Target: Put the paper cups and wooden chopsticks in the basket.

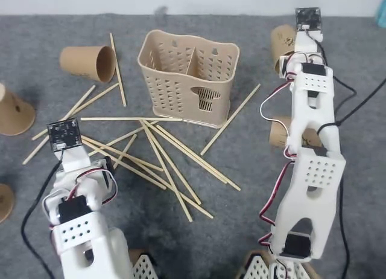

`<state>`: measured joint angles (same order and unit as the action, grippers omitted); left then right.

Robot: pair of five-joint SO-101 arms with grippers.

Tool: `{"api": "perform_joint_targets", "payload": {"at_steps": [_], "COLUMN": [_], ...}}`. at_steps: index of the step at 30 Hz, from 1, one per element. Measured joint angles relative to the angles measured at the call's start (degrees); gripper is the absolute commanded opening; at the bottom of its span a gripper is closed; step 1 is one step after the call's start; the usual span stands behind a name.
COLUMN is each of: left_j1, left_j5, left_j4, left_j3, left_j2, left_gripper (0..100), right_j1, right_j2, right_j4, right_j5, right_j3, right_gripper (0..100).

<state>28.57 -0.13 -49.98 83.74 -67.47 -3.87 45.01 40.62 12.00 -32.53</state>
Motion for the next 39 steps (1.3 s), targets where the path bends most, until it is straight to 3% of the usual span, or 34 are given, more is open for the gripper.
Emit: {"api": "perform_joint_targets", "payload": {"at_steps": [7, 13, 29, 36, 39], "left_j1": [0.0, -0.4, -0.4, -0.4, -0.4], "left_j5": [-0.1, -0.1, -0.1, -0.1, -0.1], "left_j4": [0.0, 0.0, 0.0, 0.2, 0.6], "left_j3": [0.0, 0.0, 0.0, 0.0, 0.0], "left_j2": [0.0, 0.0, 0.0, 0.0, 0.0], "left_gripper": [21, 21, 21, 21, 21], "right_j1": [-0.2, -0.3, -0.4, -1.5, -1.2], "right_j2": [-0.6, -1.0, -17.1, -28.0, -35.5], "right_j4": [1.8, 3.3, 25.8, 26.9, 21.6], "right_j5": [22.8, 33.7, 48.2, 49.9, 50.0], "right_j3": [0.0, 0.0, 0.1, 11.7, 20.4], "right_gripper": [22.7, 23.4, 23.2, 23.2, 23.2]}}
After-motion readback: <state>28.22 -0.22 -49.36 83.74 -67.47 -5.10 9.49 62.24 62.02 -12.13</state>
